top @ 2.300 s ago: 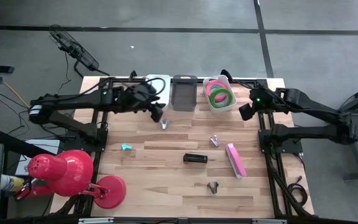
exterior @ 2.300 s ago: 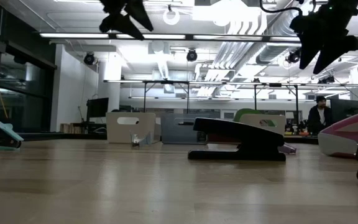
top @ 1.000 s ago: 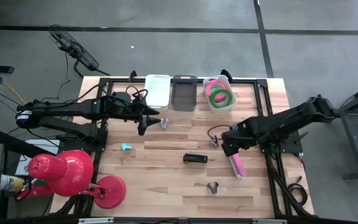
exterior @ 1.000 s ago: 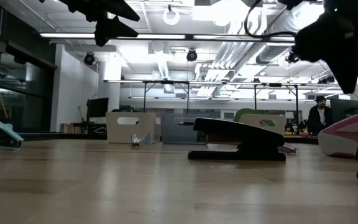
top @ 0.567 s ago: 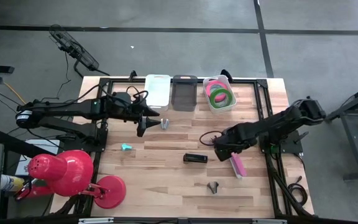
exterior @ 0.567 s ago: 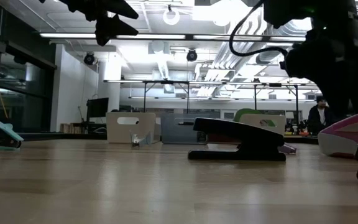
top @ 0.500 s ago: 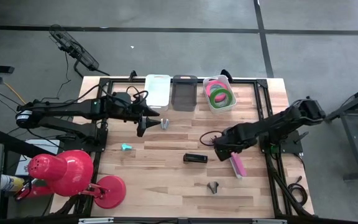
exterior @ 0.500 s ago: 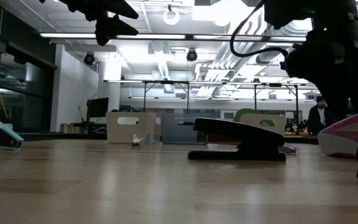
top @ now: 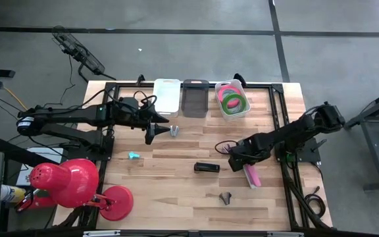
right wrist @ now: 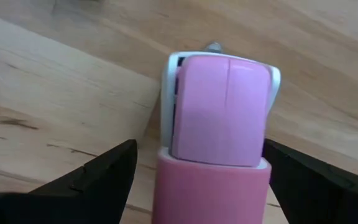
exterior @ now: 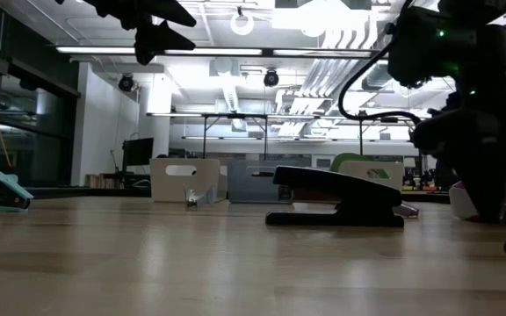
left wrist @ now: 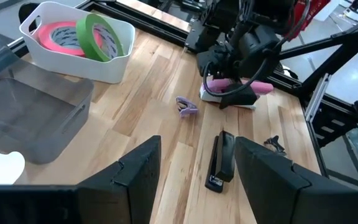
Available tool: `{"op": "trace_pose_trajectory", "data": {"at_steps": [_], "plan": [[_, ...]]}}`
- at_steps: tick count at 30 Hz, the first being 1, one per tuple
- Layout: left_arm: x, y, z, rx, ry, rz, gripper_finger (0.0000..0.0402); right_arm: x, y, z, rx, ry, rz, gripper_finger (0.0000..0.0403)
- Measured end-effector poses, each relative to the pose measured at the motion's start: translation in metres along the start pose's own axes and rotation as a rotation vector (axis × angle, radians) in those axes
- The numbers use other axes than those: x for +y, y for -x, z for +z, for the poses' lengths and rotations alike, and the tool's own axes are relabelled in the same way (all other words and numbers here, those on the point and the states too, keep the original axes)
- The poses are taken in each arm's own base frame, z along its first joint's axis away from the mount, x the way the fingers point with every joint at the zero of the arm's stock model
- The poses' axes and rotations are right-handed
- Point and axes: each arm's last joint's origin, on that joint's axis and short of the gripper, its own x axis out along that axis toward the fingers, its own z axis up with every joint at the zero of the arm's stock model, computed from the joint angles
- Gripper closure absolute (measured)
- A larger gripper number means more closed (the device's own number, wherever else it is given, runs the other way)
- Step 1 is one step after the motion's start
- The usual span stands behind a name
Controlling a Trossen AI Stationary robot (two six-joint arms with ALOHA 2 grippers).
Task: Pick and place Stapler, Stapler remover, tape
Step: Put the pink stapler into the black bin
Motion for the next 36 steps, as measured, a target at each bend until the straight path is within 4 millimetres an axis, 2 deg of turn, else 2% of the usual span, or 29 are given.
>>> {"op": "trace_pose_trajectory", "data": {"at_steps": [6,11,15,23,29,36], "plan": [[0.000,0.000,0.000,-0.001,0.013,0.001,0.0199,-0.004,0.000,-0.001,0.013,0.047,-0.040,0.0076],[0.000,0.000,0.000,-0.008,0.034,0.018,0.0199,-0.004,0.000,-0.002,0.038,0.077,-0.037,0.0104],[0.001,0.000,0.001,-0.013,0.045,0.024,0.0199,-0.003,0.000,-0.002,0.057,0.116,-0.030,0.0147],[0.000,0.000,0.005,-0.061,0.062,0.038,0.0199,-0.004,0.004,-0.003,0.059,0.187,-0.011,0.0258],[0.000,0.001,0.009,-0.122,0.063,0.075,0.0199,-0.008,0.026,-0.005,-0.020,0.202,0.087,0.0258],[-0.001,-0.008,0.017,-0.211,0.091,0.069,0.0199,-0.025,0.070,0.000,-0.260,0.195,0.287,0.0258]]}}
